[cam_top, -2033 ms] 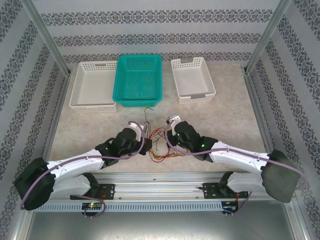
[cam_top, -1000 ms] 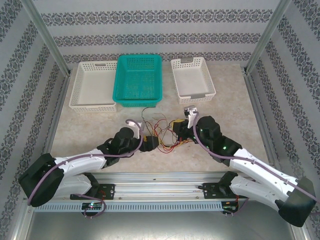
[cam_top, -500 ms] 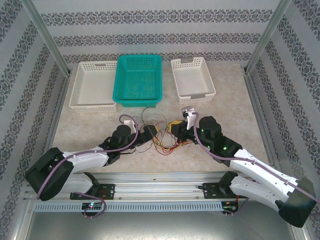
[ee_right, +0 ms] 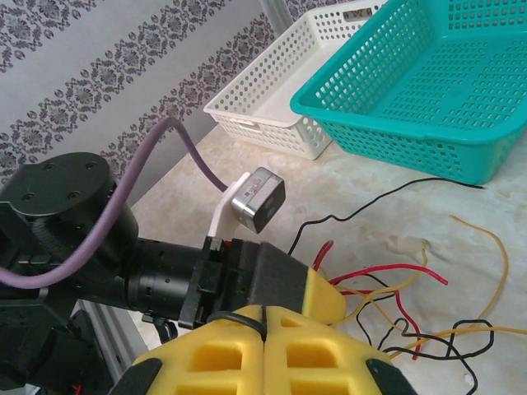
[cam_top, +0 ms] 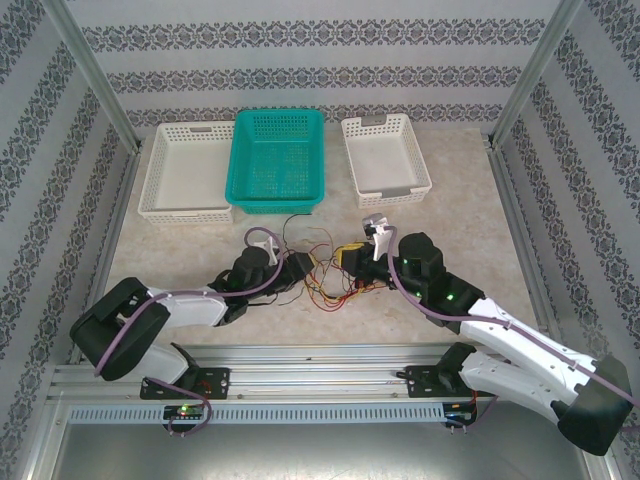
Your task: Untangle the cables
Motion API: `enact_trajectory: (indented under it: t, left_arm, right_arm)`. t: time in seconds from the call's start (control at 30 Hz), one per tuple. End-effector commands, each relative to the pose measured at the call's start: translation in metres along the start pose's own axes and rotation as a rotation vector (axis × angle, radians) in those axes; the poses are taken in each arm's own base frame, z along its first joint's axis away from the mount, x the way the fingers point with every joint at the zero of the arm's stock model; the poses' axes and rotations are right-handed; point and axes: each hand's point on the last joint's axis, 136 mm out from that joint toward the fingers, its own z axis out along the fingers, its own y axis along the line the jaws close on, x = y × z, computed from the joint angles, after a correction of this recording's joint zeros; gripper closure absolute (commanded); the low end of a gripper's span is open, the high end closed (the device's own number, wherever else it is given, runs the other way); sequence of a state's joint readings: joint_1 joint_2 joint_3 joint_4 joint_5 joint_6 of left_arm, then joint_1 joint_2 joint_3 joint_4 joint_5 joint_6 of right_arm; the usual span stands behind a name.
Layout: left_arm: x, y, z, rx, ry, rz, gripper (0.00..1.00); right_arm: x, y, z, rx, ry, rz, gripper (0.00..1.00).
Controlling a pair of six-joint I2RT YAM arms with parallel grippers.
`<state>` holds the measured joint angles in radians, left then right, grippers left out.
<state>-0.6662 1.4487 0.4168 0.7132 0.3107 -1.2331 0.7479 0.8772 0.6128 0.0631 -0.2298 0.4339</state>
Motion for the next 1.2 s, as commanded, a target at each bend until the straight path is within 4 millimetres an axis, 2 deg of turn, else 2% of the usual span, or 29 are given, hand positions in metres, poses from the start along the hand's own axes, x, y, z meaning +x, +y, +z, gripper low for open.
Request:
enact_trajectory:
  t: [0.0,0.07,0.1,0.27,0.57,0.7,0.87,1.17]
  left_arm:
    - [-0.006,-0.016,0.003,0.072,-0.002,0.013,0.79]
    - [-0.006,-0.011,0.003,0.062,0.006,0.008,0.96]
    - [-0.005,-0.006,0.002,0.053,0.009,0.004,1.0]
    - [-0.002,0.016,-0.008,-0.004,0.027,-0.001,1.0]
    - [0.008,0.033,-0.025,-0.173,0.109,0.128,1.0]
    - [0.003,0.033,-0.037,-0.23,0.093,0.194,1.0]
    - [-0.005,0.033,-0.052,-0.295,0.07,0.278,1.0]
    - [-0.01,0.052,-0.081,-0.488,0.112,0.414,1.0]
  right_arm:
    - [-0.011,0.003,-0.006,-0.011,-0.043,-0.025,1.0]
    - [-0.015,0.0,-0.01,0.016,-0.057,-0.024,1.0]
    - [-0.017,-0.003,-0.012,0.035,-0.066,-0.025,1.0]
    - [-0.026,-0.028,-0.029,0.153,-0.125,0.016,1.0]
    - [-0.034,-0.083,-0.057,0.315,-0.185,0.191,1.0]
    - [-0.044,-0.092,-0.073,0.357,-0.215,0.208,1.0]
    - [-0.075,-0.088,-0.103,0.372,-0.286,0.221,1.0]
    - [-0.11,-0.094,-0.159,0.535,-0.325,0.255,1.0]
